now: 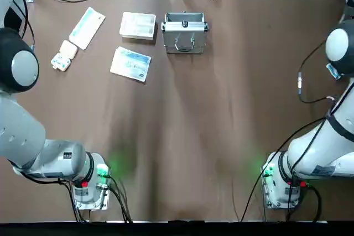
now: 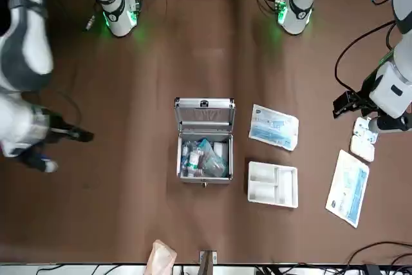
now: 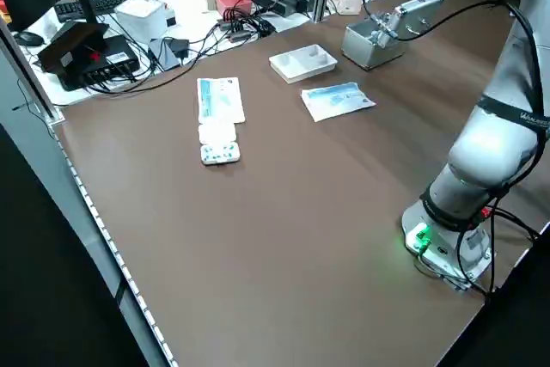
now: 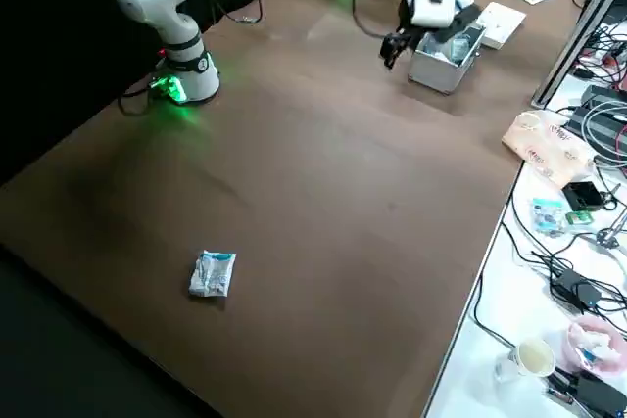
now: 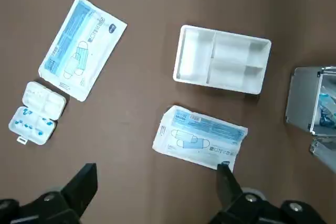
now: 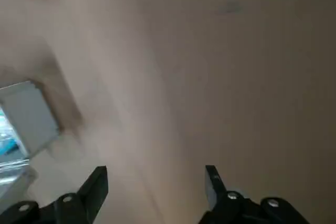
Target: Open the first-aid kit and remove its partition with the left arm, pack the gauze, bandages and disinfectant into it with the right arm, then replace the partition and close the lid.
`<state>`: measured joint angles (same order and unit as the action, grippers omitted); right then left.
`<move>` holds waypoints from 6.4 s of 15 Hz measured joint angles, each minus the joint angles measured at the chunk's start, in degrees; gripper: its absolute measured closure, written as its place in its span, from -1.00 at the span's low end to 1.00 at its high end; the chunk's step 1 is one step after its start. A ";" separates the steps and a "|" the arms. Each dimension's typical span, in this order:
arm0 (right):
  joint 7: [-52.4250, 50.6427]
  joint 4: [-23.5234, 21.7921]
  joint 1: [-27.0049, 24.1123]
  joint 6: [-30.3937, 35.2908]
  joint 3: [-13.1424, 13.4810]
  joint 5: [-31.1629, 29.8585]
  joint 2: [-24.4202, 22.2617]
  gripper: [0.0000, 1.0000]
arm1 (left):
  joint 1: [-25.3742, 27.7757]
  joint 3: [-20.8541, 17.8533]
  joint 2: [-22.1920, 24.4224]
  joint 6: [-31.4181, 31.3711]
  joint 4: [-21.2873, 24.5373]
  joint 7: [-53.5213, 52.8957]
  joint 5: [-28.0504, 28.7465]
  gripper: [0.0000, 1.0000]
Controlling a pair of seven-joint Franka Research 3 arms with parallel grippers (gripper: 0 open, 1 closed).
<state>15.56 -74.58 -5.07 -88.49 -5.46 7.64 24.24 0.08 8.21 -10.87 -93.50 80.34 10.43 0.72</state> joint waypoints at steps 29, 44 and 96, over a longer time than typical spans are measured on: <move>-49.81 -16.13 -39.93 -34.98 0.36 -16.83 16.09 -0.59 | 0.04 0.44 4.91 -2.43 5.28 -2.54 0.07 -1.00; -47.32 -16.19 -40.64 -39.03 0.87 -19.41 18.80 -0.45 | 0.16 0.44 4.91 -2.40 5.56 -2.54 0.07 -1.00; 63.71 -3.38 -9.32 -26.14 -39.88 -18.89 12.33 0.89 | 0.31 0.43 4.94 -2.18 5.66 -2.54 0.08 -1.00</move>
<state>79.27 -77.96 -14.39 -114.63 -45.33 -11.24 36.57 0.38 8.64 -5.93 -95.69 86.00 7.89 0.80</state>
